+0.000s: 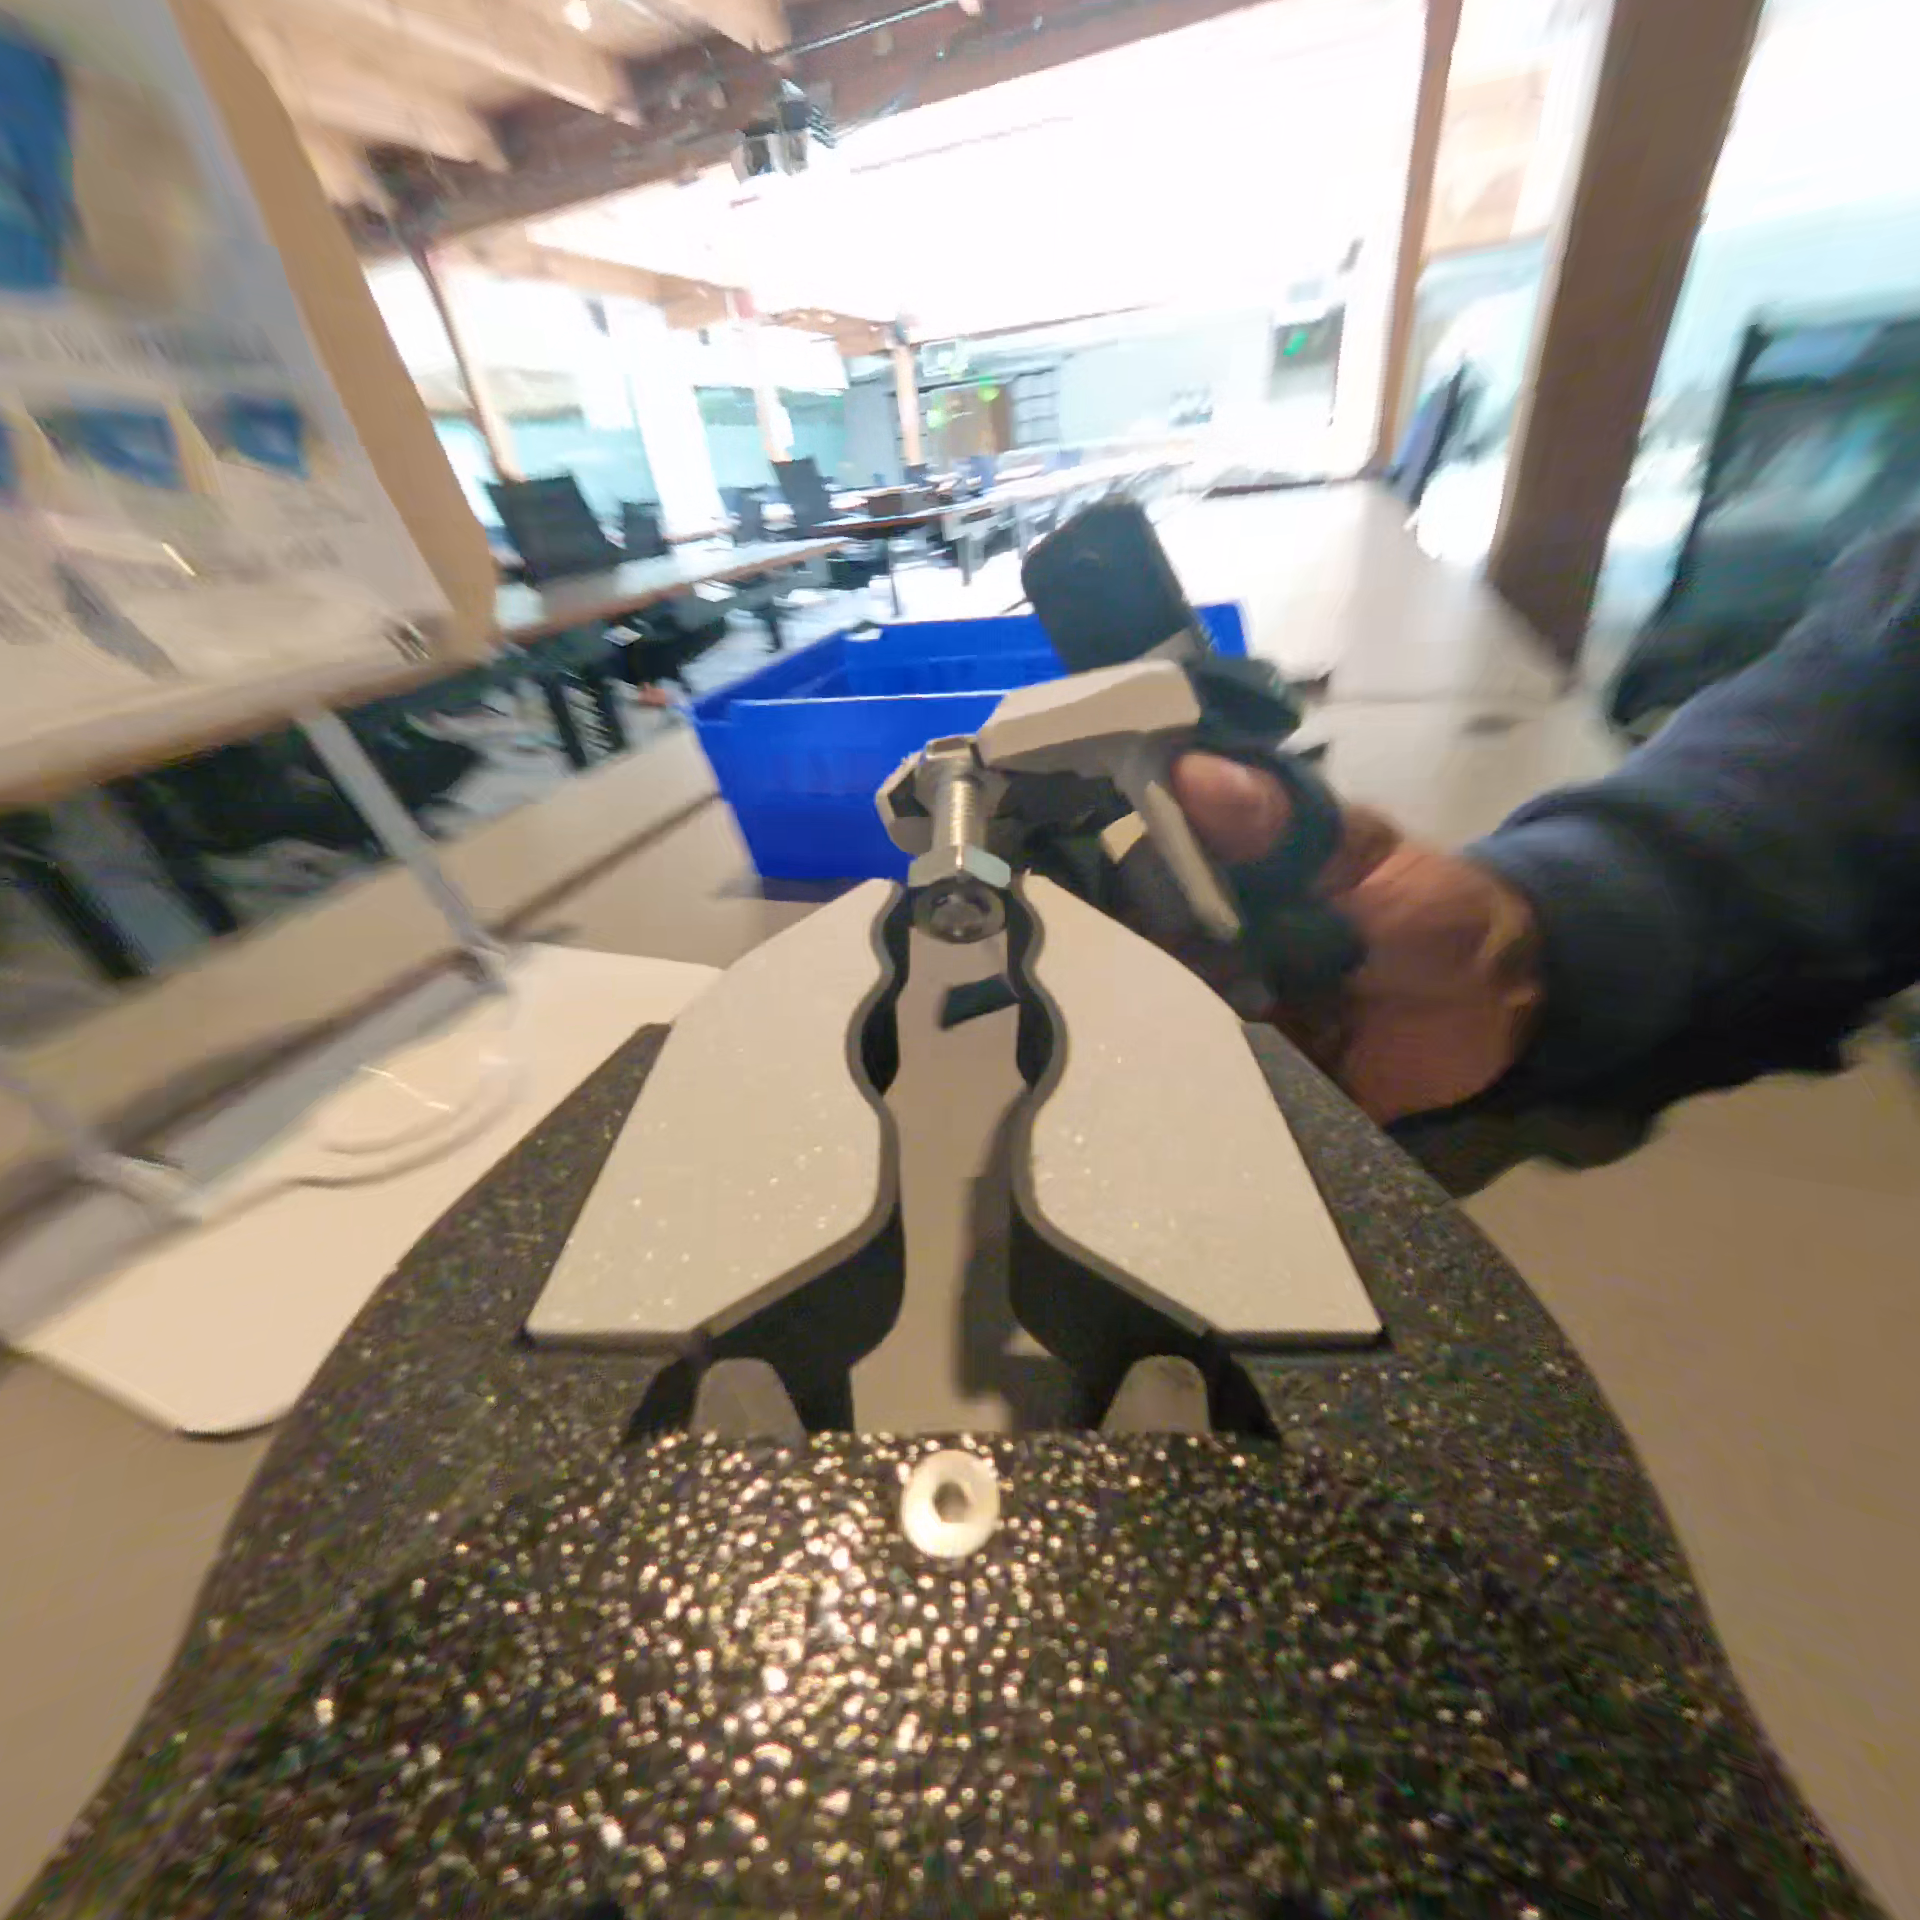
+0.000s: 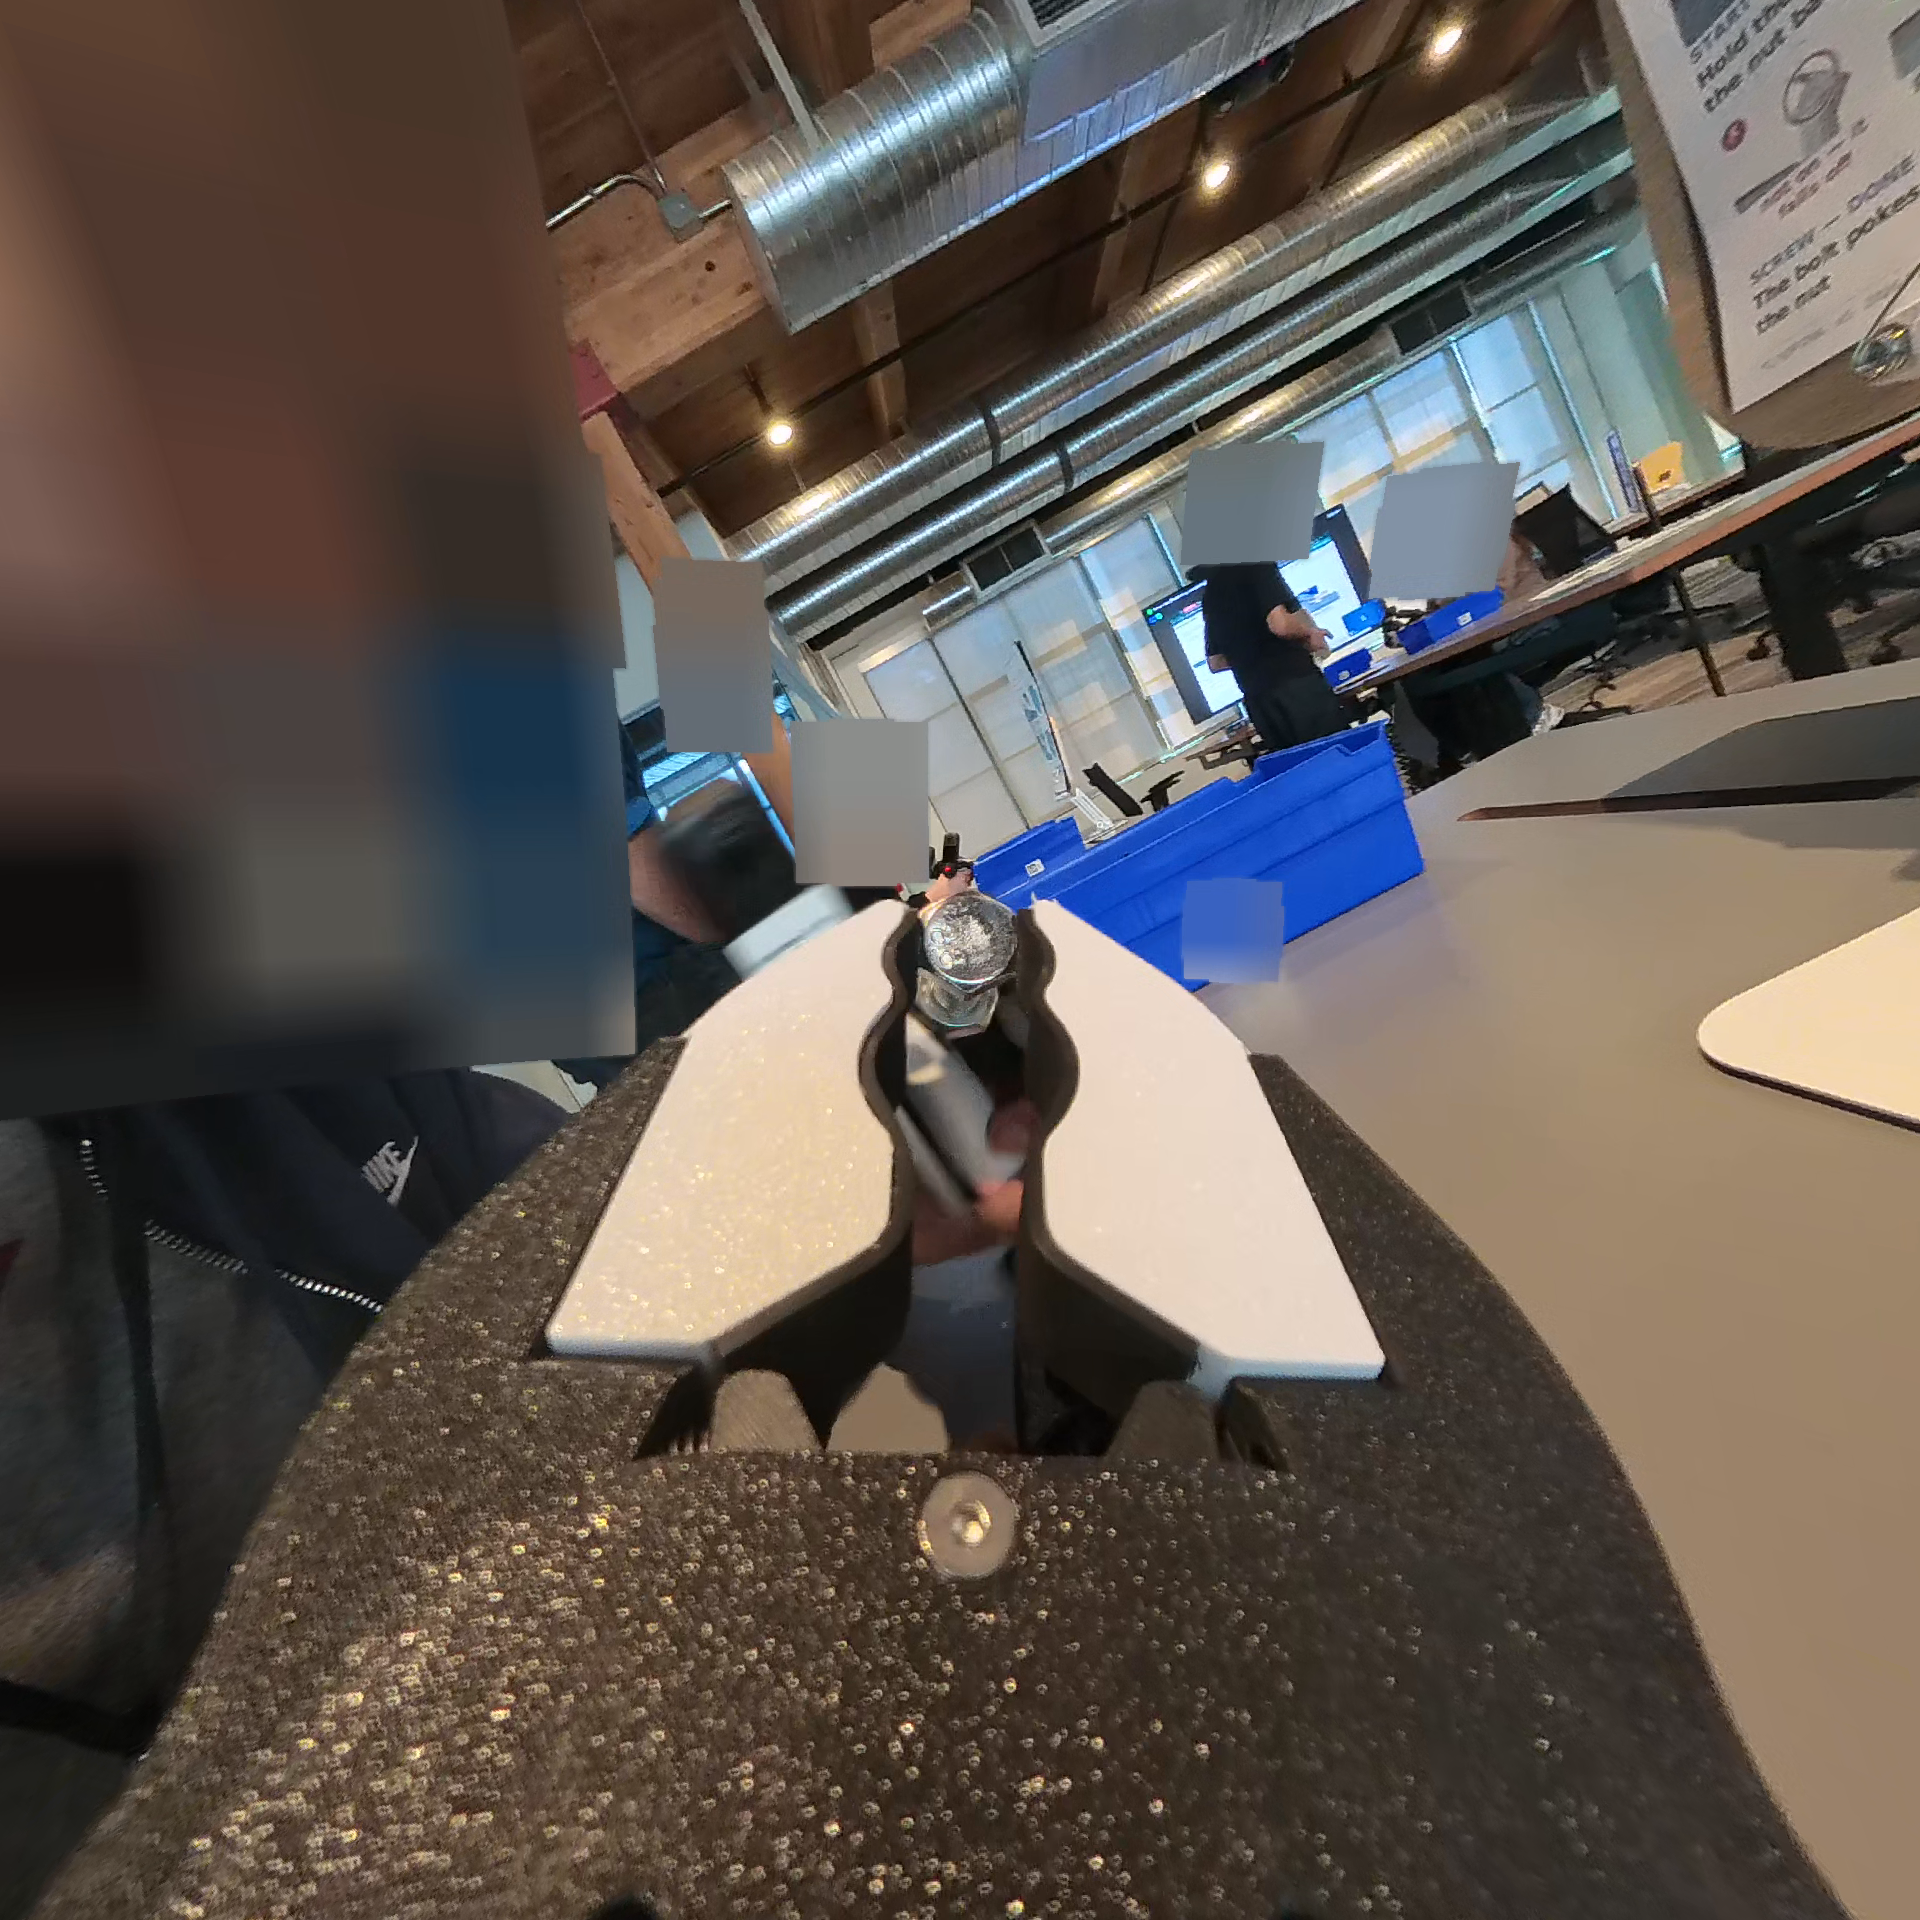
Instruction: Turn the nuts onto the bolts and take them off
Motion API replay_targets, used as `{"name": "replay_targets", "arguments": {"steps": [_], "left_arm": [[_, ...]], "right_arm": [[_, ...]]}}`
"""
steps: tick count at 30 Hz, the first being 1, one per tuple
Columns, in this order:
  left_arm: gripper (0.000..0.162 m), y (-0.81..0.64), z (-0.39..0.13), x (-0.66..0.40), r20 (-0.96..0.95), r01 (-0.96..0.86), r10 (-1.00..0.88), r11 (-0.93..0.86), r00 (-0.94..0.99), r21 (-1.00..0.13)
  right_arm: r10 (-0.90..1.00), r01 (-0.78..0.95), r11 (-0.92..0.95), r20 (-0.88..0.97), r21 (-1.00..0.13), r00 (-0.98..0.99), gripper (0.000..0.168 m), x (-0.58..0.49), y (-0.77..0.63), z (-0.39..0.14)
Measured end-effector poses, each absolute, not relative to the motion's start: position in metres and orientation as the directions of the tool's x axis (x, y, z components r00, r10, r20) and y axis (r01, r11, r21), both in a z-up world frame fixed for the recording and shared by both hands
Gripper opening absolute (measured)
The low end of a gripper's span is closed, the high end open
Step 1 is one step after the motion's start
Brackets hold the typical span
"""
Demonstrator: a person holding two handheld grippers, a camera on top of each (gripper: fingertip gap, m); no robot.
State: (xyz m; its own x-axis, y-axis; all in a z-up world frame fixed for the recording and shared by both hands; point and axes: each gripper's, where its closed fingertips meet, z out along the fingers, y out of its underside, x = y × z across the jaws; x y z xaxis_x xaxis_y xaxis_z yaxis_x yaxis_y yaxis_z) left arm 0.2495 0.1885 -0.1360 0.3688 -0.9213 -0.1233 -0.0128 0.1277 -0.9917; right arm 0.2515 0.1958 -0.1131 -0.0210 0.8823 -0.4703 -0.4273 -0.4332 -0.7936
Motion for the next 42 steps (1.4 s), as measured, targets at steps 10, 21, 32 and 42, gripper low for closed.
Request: {"name": "replay_targets", "arguments": {"steps": [10, 21, 32, 42], "left_arm": [[0.051, 0.190, -0.127, 0.245, -0.341, -0.089, -0.827, 0.338, 0.447, -0.937], [0.017, 0.188, -0.137, 0.250, -0.029, 0.029, -0.938, 0.041, 0.346, -0.999], [0.041, 0.186, -0.141, 0.252, -0.497, -0.225, -0.754, 0.444, 0.429, -0.867], [0.018, 0.188, -0.132, 0.252, 0.095, 0.122, -0.935, -0.056, 0.341, -0.991]], "right_arm": [[0.881, -0.434, -0.431, -0.473, -0.791, -0.014, 0.016, 0.254, 0.197, -0.113], [0.881, -0.430, -0.434, -0.473, -0.792, -0.018, 0.016, 0.253, 0.197, -0.114], [0.880, -0.439, -0.431, -0.475, -0.789, -0.010, 0.016, 0.255, 0.198, -0.113], [0.881, -0.436, -0.429, -0.473, -0.791, -0.010, 0.017, 0.254, 0.198, -0.113]]}}
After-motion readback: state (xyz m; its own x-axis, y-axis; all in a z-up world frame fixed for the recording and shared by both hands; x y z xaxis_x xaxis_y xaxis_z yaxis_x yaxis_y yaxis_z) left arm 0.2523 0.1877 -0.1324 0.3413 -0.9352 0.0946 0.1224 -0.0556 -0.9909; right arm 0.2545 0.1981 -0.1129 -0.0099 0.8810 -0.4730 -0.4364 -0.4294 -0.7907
